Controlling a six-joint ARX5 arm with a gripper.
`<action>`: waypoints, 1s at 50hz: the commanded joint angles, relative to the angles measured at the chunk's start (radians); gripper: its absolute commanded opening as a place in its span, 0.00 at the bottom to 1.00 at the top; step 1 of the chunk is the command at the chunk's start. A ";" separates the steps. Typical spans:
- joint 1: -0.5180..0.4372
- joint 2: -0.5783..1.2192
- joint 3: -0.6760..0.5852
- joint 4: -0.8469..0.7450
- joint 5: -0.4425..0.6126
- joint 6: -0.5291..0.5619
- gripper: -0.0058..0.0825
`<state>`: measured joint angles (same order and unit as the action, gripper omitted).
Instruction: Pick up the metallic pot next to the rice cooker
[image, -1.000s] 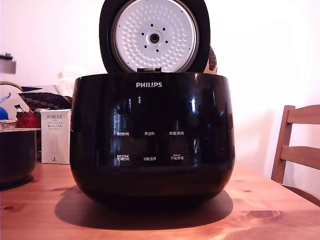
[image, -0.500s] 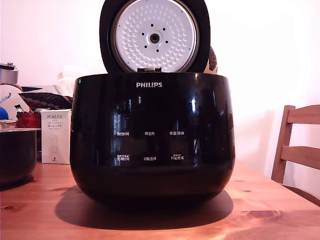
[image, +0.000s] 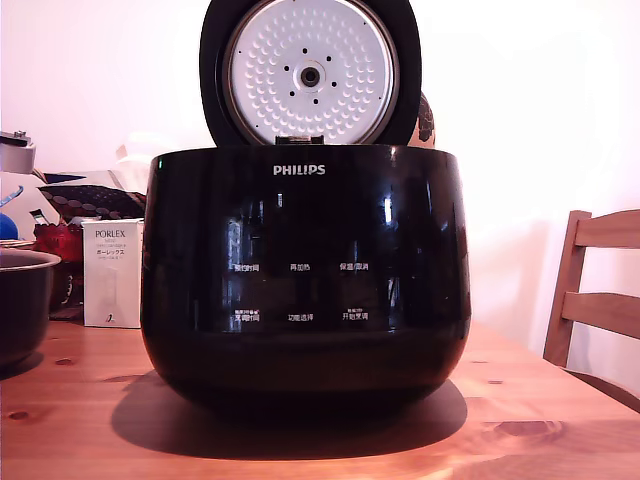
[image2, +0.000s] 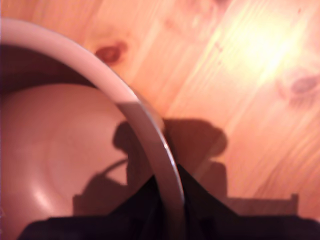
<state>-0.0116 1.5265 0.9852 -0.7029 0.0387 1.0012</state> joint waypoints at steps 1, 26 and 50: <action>-0.005 -0.038 0.023 -0.031 -0.007 0.002 0.04; -0.069 -0.210 0.232 -0.397 0.064 -0.037 0.04; -0.330 -0.233 0.485 -0.655 0.077 -0.247 0.04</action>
<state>-0.3202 1.3098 1.4239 -1.3773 0.1146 0.7681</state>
